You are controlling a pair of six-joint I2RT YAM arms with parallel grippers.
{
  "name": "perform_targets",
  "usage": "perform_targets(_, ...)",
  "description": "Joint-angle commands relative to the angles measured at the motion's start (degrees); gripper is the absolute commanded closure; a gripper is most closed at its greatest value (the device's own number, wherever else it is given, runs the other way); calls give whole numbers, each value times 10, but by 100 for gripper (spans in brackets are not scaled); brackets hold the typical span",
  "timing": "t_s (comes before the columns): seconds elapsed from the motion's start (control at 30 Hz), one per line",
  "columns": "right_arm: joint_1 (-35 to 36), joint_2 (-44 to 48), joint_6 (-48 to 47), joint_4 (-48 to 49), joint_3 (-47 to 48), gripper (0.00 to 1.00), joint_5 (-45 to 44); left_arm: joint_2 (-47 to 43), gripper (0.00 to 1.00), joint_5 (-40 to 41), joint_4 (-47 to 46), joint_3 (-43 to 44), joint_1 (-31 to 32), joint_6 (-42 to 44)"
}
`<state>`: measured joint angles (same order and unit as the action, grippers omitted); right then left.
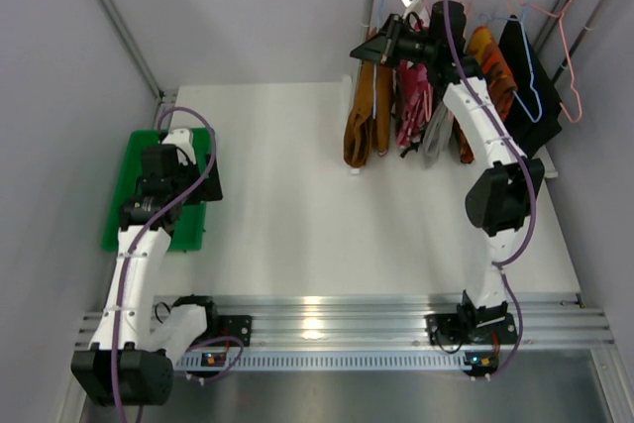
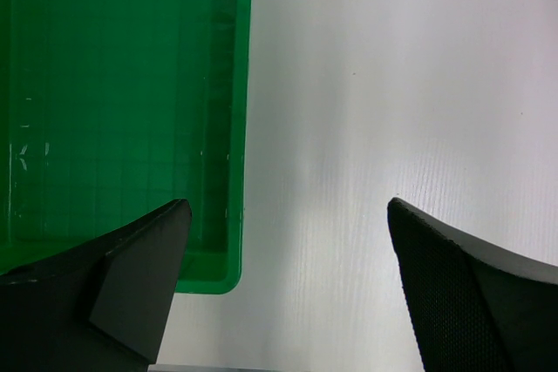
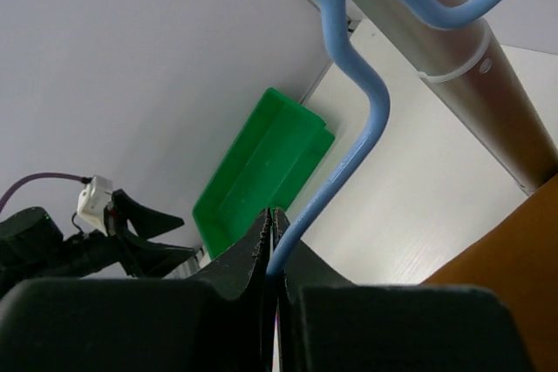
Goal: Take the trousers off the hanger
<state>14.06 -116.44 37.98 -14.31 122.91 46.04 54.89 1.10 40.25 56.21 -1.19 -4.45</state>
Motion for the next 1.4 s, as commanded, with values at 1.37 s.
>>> perform_targets(1.37,24,379,162,304,-358,100,86,-169,1,-299,-53,-42,-2,85)
